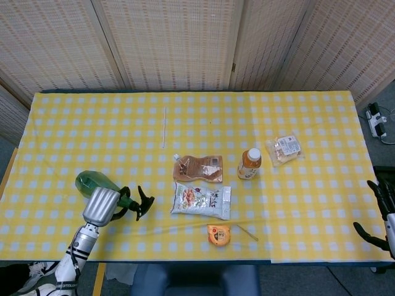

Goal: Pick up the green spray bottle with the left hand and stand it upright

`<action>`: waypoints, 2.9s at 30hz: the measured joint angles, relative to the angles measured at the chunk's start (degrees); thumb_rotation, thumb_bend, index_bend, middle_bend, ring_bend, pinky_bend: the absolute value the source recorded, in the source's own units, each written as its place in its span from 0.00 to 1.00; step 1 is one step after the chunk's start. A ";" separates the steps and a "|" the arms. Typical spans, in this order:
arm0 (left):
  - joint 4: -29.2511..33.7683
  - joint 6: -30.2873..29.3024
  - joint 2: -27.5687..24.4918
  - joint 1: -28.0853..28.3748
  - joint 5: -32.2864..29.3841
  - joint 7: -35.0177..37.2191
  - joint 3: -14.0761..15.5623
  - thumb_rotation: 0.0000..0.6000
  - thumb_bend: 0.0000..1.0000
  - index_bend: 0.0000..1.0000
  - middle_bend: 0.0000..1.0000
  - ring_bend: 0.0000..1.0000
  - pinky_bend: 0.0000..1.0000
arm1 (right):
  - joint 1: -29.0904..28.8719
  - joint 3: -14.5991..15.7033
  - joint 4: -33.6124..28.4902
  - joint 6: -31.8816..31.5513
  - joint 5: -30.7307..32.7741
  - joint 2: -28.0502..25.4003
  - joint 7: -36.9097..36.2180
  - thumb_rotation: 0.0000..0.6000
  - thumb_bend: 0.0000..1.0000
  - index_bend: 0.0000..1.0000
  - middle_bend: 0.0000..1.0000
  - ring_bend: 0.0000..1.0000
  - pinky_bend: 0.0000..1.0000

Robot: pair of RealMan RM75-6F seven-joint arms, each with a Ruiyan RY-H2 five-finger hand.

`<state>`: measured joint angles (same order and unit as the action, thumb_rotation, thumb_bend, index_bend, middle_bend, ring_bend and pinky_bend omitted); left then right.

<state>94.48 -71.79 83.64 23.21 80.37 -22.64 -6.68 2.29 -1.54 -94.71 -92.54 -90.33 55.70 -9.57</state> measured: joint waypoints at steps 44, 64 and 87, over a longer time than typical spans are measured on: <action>18.47 16.83 -26.76 -0.10 -35.71 39.03 -16.14 1.00 0.58 0.75 1.00 1.00 1.00 | -0.52 0.76 -0.53 1.56 -1.23 -0.18 -0.37 1.00 0.27 0.00 0.00 0.00 0.00; 16.18 17.62 -26.00 0.45 -32.90 42.54 -14.81 1.00 0.39 0.36 1.00 1.00 1.00 | -0.54 0.76 -0.61 1.48 -1.30 -0.17 -0.17 1.00 0.27 0.00 0.00 0.00 0.00; 17.23 11.92 -26.61 -3.08 -25.34 42.82 -11.36 1.00 0.19 0.21 1.00 1.00 1.00 | -0.39 0.84 -0.73 1.06 -1.66 -0.19 -0.02 1.00 0.27 0.00 0.00 0.00 0.00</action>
<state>111.70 -59.87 57.03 20.13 55.04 20.18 -18.04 1.90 -0.69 -95.44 -91.49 -91.98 55.52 -9.59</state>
